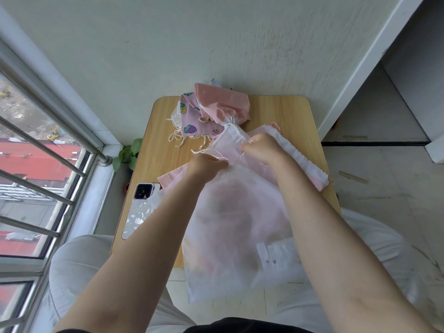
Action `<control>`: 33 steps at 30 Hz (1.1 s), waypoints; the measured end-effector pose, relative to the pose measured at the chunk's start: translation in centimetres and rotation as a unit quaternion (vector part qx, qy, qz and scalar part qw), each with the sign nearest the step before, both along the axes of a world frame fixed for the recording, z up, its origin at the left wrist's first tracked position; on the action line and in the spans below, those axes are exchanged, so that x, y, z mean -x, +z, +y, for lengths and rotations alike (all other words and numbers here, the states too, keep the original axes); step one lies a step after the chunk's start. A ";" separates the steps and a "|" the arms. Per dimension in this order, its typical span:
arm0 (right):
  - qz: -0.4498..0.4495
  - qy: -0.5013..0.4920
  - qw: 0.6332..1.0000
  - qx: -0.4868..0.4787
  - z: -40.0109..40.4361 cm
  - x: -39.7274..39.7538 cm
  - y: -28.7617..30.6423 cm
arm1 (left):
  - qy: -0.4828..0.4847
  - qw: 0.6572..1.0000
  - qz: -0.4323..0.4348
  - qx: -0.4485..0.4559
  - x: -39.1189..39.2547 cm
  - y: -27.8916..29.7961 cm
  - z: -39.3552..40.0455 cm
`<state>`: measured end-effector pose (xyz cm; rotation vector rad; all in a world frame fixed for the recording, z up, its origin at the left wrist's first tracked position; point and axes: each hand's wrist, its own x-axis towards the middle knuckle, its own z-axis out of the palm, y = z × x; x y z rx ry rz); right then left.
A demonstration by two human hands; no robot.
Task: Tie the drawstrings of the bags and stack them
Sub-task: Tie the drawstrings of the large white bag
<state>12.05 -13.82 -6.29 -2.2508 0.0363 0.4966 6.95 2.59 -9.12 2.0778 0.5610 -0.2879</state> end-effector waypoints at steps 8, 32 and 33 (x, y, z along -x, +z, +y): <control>0.141 0.120 0.983 0.000 0.9 1.8 -1.5 | 0.072 0.983 -0.057 0.157 0.2 0.0 0.0; -0.038 0.048 0.983 -0.175 5.3 -1.4 0.2 | -0.104 0.988 -0.017 0.110 0.4 1.1 -0.5; -0.035 0.058 0.980 -0.190 5.4 -1.3 0.2 | -0.110 0.988 -0.022 0.105 0.5 1.0 -0.4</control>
